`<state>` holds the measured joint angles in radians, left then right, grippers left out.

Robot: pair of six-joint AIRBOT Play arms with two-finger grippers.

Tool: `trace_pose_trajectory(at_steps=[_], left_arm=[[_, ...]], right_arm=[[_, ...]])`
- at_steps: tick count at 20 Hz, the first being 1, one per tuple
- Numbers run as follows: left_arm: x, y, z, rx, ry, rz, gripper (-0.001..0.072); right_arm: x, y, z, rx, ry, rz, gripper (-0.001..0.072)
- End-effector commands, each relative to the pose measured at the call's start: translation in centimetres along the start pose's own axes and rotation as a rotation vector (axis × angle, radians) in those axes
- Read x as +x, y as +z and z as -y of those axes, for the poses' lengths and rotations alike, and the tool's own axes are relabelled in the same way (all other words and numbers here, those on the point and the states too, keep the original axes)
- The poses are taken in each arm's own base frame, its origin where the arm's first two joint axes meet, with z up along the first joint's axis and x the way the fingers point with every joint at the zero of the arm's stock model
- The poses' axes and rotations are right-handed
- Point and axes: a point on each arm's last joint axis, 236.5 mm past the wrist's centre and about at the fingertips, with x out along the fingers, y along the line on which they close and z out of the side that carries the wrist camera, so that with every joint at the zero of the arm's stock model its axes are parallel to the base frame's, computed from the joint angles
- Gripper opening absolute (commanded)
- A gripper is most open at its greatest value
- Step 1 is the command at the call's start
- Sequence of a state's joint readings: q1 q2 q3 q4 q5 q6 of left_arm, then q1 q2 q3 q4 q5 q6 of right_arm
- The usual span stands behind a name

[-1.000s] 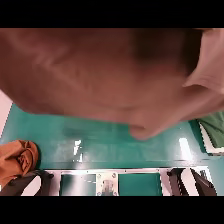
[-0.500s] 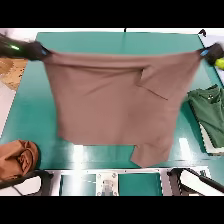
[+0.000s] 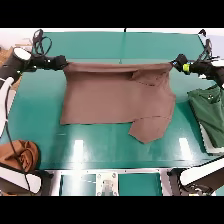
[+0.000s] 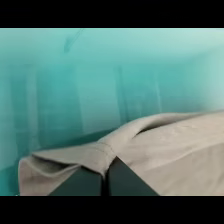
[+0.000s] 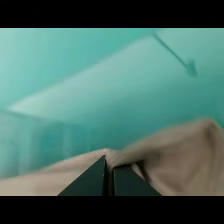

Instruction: Fold the shirts.

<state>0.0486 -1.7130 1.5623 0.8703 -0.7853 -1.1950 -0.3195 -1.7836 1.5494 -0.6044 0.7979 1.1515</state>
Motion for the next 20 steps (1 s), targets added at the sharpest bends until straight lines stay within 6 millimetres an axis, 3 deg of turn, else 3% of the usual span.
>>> trace_pose_trajectory(at_steps=[1,5,9,12,15,16,17,18,20], left_arm=[[2.0,-3.7,-2.3,0.033,0.045,-0.132,0.0021],[0.9,-8.5,-5.1,0.089,0.147,-0.342,0.0021],[0.9,-11.3,-5.5,0.067,0.148,-0.418,0.0022],[1.4,-13.0,-5.9,0.04,0.148,-0.437,0.0022],[1.8,-12.6,-5.2,0.01,0.121,-0.41,0.0022],[1.8,-12.6,-4.7,-0.003,0.106,-0.41,0.0026],[1.6,-12.6,-4.4,-0.003,0.095,-0.421,0.0273],[1.1,-12.6,-4.1,0.0,0.086,-0.439,0.0588],[-0.9,-12.0,-3.2,0.004,0.061,-0.501,0.0626]], right_arm=[[1.0,-3.6,3.9,-0.046,-0.117,-0.158,0.0014],[-1.2,-8.5,7.6,-0.12,-0.259,-0.385,0.0014],[-1.4,-12.1,9.1,-0.095,-0.291,-0.481,0.0014],[-1.2,-12.8,8.9,-0.092,-0.288,-0.495,0.0014],[-0.9,-12.9,8.0,-0.079,-0.264,-0.492,0.0018],[-1.0,-12.9,7.6,-0.076,-0.255,-0.496,0.0102],[-1.4,-12.6,7.1,-0.079,-0.248,-0.504,0.0256],[-2.1,-12.2,6.7,-0.076,-0.243,-0.512,0.0289],[-4.3,-10.6,6.1,-0.06,-0.25,-0.507,0.0289]])
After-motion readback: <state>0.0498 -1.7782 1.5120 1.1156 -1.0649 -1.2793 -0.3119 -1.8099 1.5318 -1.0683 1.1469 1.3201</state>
